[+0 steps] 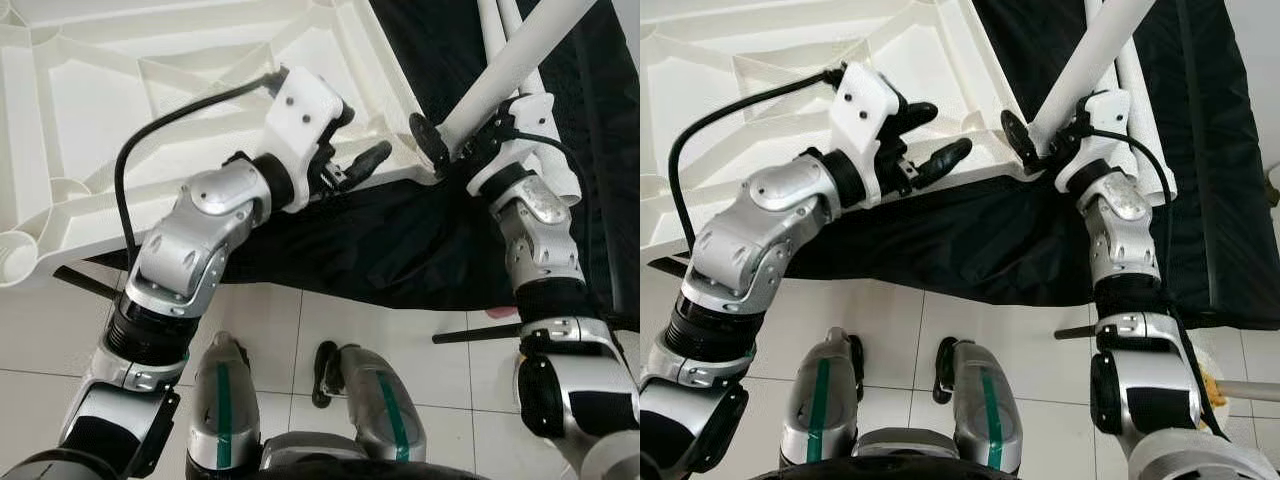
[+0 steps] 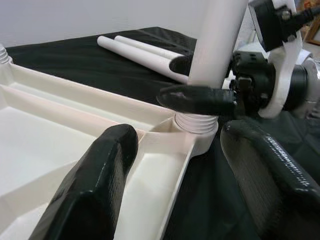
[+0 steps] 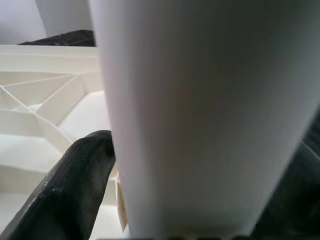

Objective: Building children table

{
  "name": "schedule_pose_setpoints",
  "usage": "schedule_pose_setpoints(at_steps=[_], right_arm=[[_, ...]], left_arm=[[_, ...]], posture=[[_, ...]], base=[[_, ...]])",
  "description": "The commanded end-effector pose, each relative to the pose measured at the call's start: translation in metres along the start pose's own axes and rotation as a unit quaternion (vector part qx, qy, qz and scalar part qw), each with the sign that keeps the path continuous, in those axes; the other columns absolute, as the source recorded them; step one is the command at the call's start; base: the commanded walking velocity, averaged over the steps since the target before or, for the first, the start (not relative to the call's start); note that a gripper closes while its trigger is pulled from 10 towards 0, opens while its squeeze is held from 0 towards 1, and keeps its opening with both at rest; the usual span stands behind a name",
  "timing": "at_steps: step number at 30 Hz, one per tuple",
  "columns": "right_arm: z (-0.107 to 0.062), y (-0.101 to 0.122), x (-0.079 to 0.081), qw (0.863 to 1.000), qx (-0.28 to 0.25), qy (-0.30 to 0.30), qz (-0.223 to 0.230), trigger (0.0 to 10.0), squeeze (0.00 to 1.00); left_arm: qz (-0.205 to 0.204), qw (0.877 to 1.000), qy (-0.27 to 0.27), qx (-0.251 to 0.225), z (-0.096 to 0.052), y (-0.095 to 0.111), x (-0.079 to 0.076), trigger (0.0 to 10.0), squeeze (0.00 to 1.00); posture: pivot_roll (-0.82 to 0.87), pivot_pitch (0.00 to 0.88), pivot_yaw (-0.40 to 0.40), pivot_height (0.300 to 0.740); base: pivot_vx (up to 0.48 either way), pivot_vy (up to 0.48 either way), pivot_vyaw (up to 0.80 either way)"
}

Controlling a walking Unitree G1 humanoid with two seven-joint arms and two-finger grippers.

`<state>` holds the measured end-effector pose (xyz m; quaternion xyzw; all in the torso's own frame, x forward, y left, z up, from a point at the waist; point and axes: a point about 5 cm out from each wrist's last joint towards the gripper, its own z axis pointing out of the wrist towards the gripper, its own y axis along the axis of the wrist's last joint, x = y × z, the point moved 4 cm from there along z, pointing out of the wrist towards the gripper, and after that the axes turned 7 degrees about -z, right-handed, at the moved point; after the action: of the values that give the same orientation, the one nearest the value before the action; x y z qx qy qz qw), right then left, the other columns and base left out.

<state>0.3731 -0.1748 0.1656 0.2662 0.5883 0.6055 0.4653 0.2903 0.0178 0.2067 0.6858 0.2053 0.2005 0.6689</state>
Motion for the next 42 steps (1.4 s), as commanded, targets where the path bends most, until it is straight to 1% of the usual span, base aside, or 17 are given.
schedule_pose_setpoints(at_steps=[1,6,11,12,16,17,18,19,22,23,24,25,38,39,40,41,42], right_arm=[[-0.004,-0.005,-0.004,1.0,0.009,-0.001,-0.007,10.0,0.0],[0.003,-0.002,-0.011,1.0,0.004,0.002,-0.014,10.0,0.0],[0.003,-0.002,-0.014,1.0,0.003,0.002,-0.016,10.0,0.0],[0.003,-0.002,-0.016,1.0,0.005,0.002,-0.018,9.8,0.0],[0.0,-0.004,-0.019,1.0,0.008,0.002,-0.021,10.0,0.0],[-0.001,-0.005,-0.02,1.0,0.01,0.002,-0.022,7.2,0.0],[-0.001,-0.005,-0.02,1.0,0.01,0.002,-0.022,7.2,0.0],[-0.004,-0.007,-0.021,1.0,0.011,0.004,-0.022,4.0,0.0],[-0.005,-0.007,-0.022,1.0,0.011,0.005,-0.023,4.0,0.0],[-0.005,-0.008,-0.022,1.0,0.011,0.005,-0.024,2.4,0.0],[-0.005,-0.008,-0.022,1.0,0.011,0.005,-0.024,2.4,0.0],[-0.006,-0.008,-0.023,1.0,0.012,0.005,-0.022,0.0,0.0],[-0.012,-0.017,-0.022,1.0,0.019,0.001,0.0,0.0,0.0],[-0.012,-0.017,-0.022,1.0,0.019,-0.006,0.005,4.0,0.0],[-0.012,-0.017,-0.022,1.0,0.019,-0.006,0.005,4.0,0.0],[-0.012,-0.017,-0.022,1.0,0.019,-0.017,0.01,9.1,0.0],[-0.012,-0.017,-0.022,0.999,0.019,-0.031,0.016,10.0,0.0]], left_arm=[[0.0,1.0,-0.008,0.004,0.001,-0.001,-0.006,10.0,0.0],[0.001,1.0,-0.011,0.007,0.0,-0.003,-0.008,10.0,0.0],[0.001,1.0,-0.01,0.009,-0.001,-0.004,-0.008,10.0,0.0],[0.002,1.0,-0.009,0.01,-0.001,-0.004,-0.008,10.0,0.0],[0.002,1.0,-0.007,0.009,-0.001,-0.004,-0.008,10.0,0.0],[0.002,1.0,-0.006,0.009,-0.001,-0.004,-0.008,10.0,0.0],[0.002,1.0,-0.006,0.009,-0.001,-0.004,-0.008,10.0,0.0],[0.002,1.0,-0.006,0.008,-0.001,-0.003,-0.008,10.0,0.0],[0.002,1.0,-0.006,0.008,-0.001,-0.003,-0.007,10.0,0.0],[0.002,1.0,-0.006,0.008,-0.001,-0.003,-0.007,10.0,0.0],[0.002,1.0,-0.006,0.008,-0.001,-0.003,-0.007,10.0,0.0],[0.002,1.0,-0.007,0.008,-0.001,-0.002,-0.007,10.0,0.0],[0.003,1.0,-0.006,0.005,-0.001,0.001,-0.005,10.0,0.0],[0.003,1.0,-0.006,0.005,-0.002,0.0,-0.005,10.0,0.0],[0.003,1.0,-0.006,0.005,-0.002,0.0,-0.005,10.0,0.0],[0.003,1.0,-0.006,0.006,-0.002,0.0,-0.006,10.0,0.0],[0.003,1.0,-0.007,0.006,-0.002,0.0,-0.006,10.0,0.0]], posture=[[0.13,0.065,-0.112,0.74],[0.14,0.061,-0.116,0.74],[0.14,0.063,-0.116,0.74],[0.14,0.064,-0.118,0.74],[0.14,0.067,-0.117,0.74],[0.13,0.07,-0.117,0.74],[0.13,0.07,-0.117,0.74],[0.13,0.073,-0.115,0.74],[0.13,0.074,-0.114,0.74],[0.13,0.077,-0.112,0.74],[0.13,0.077,-0.112,0.74],[0.12,0.081,-0.11,0.74],[0.12,0.09,-0.104,0.74],[0.12,0.09,-0.104,0.74],[0.12,0.09,-0.104,0.74],[0.12,0.091,-0.104,0.74],[0.12,0.093,-0.105,0.74]], base=[[0.0,0.0,0.0],[0.0,0.0,0.0],[0.0,0.0,0.0],[0.0,0.0,0.0],[0.0,0.0,0.0],[0.0,0.0,0.0],[0.0,0.0,0.0],[0.0,0.0,0.0],[0.0,0.0,0.0],[0.0,0.0,0.0],[0.0,0.0,0.0],[0.0,0.0,0.0],[0.0,0.0,0.0],[0.0,0.0,0.0],[0.0,0.0,0.0],[0.0,0.0,0.0],[0.0,0.0,0.0]])
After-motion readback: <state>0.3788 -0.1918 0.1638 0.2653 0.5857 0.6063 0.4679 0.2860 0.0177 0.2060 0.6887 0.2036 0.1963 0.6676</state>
